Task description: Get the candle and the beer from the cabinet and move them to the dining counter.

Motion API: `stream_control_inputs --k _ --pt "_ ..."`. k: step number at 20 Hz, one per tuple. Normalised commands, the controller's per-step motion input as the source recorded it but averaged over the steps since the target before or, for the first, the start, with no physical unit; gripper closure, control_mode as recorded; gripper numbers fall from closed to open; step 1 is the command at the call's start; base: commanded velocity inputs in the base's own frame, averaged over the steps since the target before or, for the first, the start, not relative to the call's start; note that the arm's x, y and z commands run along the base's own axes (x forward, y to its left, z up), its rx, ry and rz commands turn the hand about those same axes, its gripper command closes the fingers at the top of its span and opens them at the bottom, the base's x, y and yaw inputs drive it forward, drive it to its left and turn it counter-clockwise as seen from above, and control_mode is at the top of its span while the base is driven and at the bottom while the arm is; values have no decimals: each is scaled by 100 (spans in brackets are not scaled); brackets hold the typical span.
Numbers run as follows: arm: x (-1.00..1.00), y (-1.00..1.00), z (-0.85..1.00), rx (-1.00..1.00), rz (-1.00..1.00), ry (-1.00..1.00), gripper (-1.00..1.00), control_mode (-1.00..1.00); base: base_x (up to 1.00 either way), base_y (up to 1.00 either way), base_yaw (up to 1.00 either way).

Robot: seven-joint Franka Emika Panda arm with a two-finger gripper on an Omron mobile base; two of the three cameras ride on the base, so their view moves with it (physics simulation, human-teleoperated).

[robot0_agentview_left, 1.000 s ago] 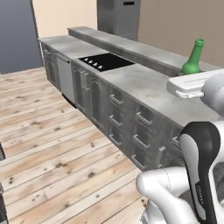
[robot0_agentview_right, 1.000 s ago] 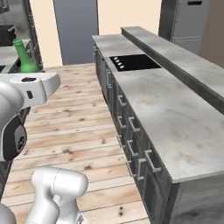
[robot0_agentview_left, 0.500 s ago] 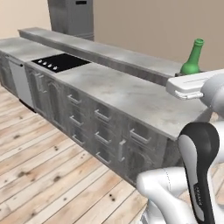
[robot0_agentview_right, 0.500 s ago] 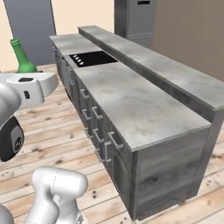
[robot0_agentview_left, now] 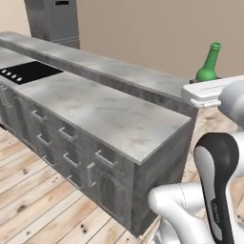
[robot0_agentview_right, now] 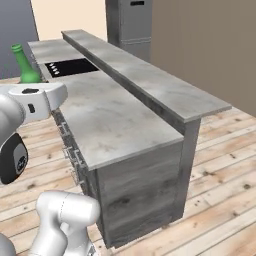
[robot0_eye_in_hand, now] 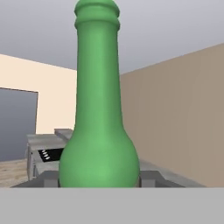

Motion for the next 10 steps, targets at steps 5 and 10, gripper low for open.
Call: stream_control_inputs --k 5,10 --pt "0 0 0 0 0 0 100 100 26 -100 -6" --pt "0 0 0 0 0 0 100 100 31 -99 0"
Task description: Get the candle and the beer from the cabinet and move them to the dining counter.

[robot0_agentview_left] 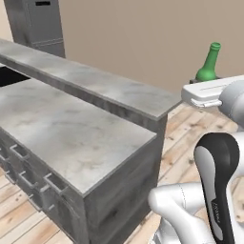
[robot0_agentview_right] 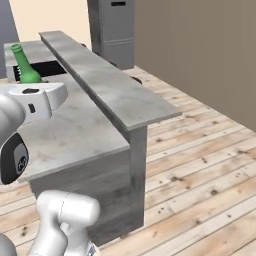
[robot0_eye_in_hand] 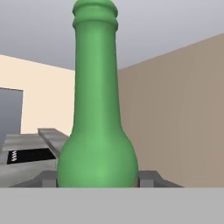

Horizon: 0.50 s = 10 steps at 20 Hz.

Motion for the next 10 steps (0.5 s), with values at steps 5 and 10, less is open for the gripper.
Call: stream_control_inputs --k 5,10 --pt "0 0 0 0 0 0 100 100 31 -100 0" --pt "0 0 0 0 0 0 100 100 31 -100 0"
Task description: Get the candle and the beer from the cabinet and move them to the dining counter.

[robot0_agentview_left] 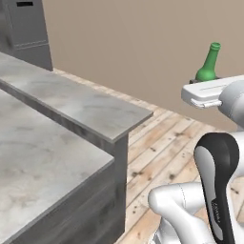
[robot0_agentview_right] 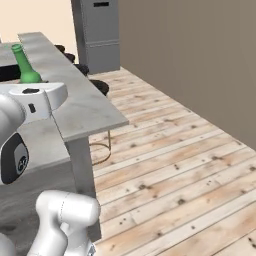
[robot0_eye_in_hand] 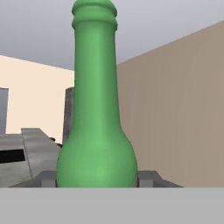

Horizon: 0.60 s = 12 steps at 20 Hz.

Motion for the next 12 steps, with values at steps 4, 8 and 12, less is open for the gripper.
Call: stream_control_inputs --k 4,8,12 --pt "0 0 0 0 0 0 100 100 31 -100 0" --pt "0 0 0 0 0 0 100 100 32 -99 0" --pt "0 0 0 0 0 0 100 100 37 -93 2"
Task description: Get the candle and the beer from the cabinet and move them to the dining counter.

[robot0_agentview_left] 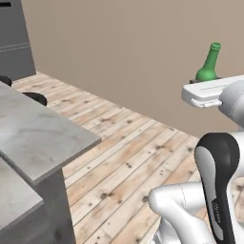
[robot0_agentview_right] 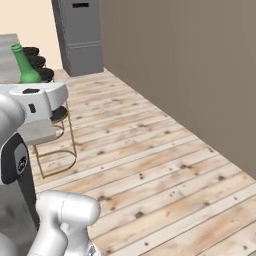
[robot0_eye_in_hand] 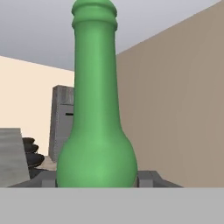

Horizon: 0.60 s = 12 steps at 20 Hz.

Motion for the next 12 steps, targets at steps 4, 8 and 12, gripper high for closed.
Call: stream_control_inputs --k 4,8,12 --pt "0 0 0 0 0 0 100 100 48 -71 10" --pt "0 0 0 0 0 0 100 100 64 -50 18" --pt "0 0 0 0 0 0 100 100 66 -46 24"
